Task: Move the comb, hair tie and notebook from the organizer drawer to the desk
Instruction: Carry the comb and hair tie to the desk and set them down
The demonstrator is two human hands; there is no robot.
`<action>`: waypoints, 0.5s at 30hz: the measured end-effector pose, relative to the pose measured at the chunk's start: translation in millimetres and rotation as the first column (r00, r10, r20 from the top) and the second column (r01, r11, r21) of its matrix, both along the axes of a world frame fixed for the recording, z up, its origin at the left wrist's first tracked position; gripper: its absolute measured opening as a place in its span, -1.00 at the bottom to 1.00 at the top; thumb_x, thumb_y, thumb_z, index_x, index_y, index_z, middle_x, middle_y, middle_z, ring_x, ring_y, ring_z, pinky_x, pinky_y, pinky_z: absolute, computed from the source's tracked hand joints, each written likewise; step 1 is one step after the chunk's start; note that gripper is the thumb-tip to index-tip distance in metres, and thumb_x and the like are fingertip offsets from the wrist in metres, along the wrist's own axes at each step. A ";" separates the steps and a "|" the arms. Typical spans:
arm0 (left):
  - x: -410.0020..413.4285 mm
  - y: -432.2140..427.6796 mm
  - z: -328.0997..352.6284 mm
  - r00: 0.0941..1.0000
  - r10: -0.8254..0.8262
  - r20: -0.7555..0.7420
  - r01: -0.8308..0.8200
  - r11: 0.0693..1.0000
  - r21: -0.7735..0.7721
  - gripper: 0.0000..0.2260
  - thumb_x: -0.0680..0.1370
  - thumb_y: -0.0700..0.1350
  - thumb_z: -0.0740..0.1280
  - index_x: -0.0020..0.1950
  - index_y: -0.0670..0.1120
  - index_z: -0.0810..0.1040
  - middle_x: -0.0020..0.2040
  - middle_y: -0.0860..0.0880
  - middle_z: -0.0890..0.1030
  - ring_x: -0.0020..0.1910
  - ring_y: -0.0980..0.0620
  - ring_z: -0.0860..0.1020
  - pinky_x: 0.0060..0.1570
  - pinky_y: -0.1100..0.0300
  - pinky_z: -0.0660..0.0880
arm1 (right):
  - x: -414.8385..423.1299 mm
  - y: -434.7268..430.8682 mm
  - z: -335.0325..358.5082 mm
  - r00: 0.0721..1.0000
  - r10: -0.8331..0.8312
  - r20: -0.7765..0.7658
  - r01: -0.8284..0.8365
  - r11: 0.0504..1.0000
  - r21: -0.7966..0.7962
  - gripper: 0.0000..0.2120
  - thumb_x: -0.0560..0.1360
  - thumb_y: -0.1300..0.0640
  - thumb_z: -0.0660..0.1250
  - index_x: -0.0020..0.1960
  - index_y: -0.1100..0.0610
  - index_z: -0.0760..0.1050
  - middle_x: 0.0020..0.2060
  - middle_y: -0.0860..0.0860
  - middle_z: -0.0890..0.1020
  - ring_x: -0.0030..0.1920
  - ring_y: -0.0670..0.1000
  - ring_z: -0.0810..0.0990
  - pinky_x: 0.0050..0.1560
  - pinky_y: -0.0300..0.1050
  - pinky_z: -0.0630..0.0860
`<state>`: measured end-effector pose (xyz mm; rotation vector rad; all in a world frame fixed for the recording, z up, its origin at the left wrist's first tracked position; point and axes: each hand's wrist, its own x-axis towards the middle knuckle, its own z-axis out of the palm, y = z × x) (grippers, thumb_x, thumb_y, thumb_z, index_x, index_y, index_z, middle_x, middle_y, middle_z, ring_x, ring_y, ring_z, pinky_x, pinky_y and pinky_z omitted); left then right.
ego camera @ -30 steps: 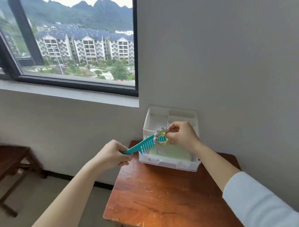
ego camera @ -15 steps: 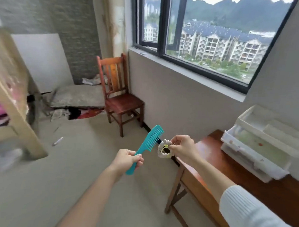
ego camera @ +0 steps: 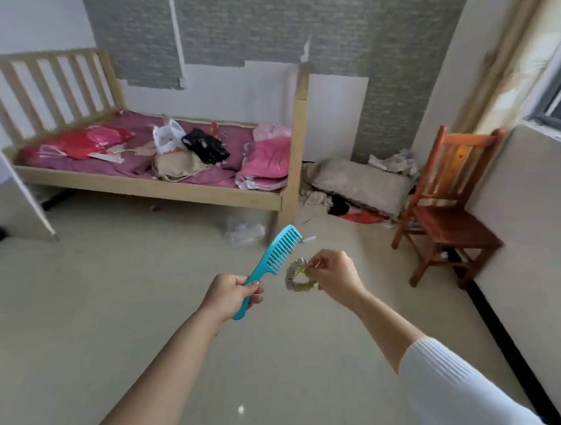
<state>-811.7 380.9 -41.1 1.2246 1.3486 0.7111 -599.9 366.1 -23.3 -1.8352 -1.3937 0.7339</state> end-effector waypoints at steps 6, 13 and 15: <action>-219.9 50.9 3.4 0.936 0.351 0.018 -0.350 0.936 -0.022 -0.88 0.55 -0.26 0.28 -0.03 -0.23 0.60 -0.25 -0.06 0.62 -0.37 0.06 0.61 -0.30 0.21 0.47 | -226.9 107.1 1.3 0.964 0.258 -0.063 -0.258 0.966 0.014 -0.89 0.29 0.27 0.38 -0.34 0.09 0.53 -0.45 0.05 0.62 -0.55 -0.04 0.51 -0.41 -0.13 0.50; -406.4 114.0 -3.6 0.809 0.583 0.076 -0.584 0.811 -0.014 -0.90 0.53 -0.25 0.31 -0.13 -0.14 0.61 -0.22 -0.07 0.65 -0.42 0.10 0.63 -0.20 0.17 0.50 | -435.6 223.0 9.3 0.864 0.501 -0.053 -0.502 0.865 -0.008 -0.83 0.33 0.30 0.36 -0.35 0.07 0.50 -0.41 0.07 0.62 -0.55 -0.05 0.49 -0.52 -0.26 0.42; -450.1 139.0 -9.9 0.779 0.622 0.084 -0.622 0.783 -0.030 -0.89 0.53 -0.25 0.32 -0.16 -0.13 0.61 -0.23 -0.06 0.66 -0.38 0.06 0.64 -0.08 0.12 0.51 | -487.8 258.7 7.9 0.833 0.551 -0.046 -0.552 0.834 -0.015 -0.83 0.34 0.31 0.36 -0.34 0.07 0.50 -0.38 0.08 0.63 -0.54 -0.06 0.49 -0.56 -0.30 0.39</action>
